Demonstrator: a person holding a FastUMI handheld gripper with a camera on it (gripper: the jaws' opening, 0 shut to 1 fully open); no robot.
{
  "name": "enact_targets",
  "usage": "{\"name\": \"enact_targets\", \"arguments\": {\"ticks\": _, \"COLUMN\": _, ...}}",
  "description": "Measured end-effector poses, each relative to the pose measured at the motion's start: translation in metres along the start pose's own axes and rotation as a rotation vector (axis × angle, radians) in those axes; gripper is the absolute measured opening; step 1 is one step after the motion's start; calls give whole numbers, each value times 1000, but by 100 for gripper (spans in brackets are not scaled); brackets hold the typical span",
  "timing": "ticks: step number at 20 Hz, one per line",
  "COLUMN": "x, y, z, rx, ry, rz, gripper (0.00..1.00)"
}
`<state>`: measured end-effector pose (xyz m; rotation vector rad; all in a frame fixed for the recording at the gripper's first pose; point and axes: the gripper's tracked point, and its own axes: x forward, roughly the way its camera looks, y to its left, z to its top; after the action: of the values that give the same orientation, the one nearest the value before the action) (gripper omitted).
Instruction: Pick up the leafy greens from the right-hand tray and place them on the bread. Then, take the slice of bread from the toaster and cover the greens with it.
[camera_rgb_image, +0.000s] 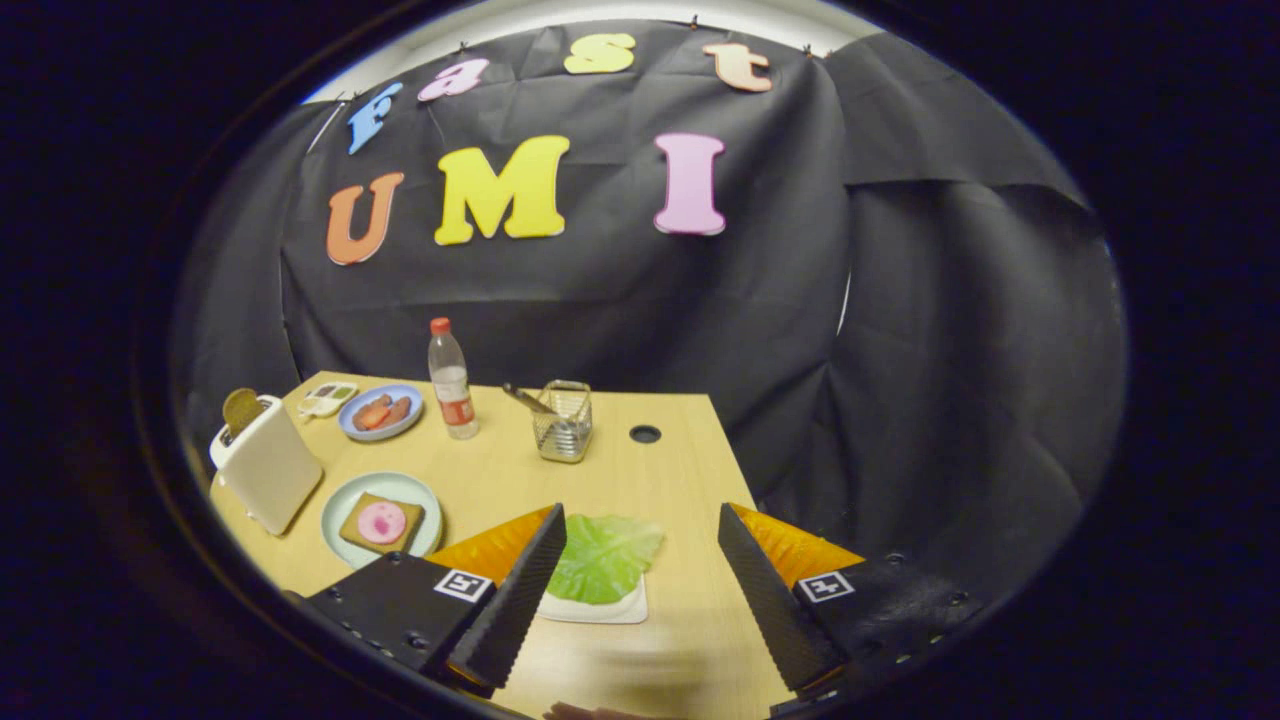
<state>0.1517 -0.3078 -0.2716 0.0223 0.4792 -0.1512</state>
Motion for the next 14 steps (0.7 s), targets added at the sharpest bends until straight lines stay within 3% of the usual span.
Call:
{"name": "enact_targets", "arguments": {"ticks": 5, "x": 77, "y": 10, "z": -55, "rx": 74, "ry": 212, "rz": 105, "gripper": 95}}
{"name": "enact_targets", "arguments": {"ticks": 8, "x": 108, "y": 12, "z": -81, "rx": 118, "ry": 317, "rz": 111, "gripper": 93}}
{"name": "enact_targets", "arguments": {"ticks": 12, "x": 140, "y": 13, "z": -105, "rx": 143, "ry": 404, "rz": 105, "gripper": 84}}
{"name": "enact_targets", "arguments": {"ticks": 14, "x": 145, "y": 14, "z": -102, "rx": 136, "ry": 395, "rz": 113, "gripper": 74}}
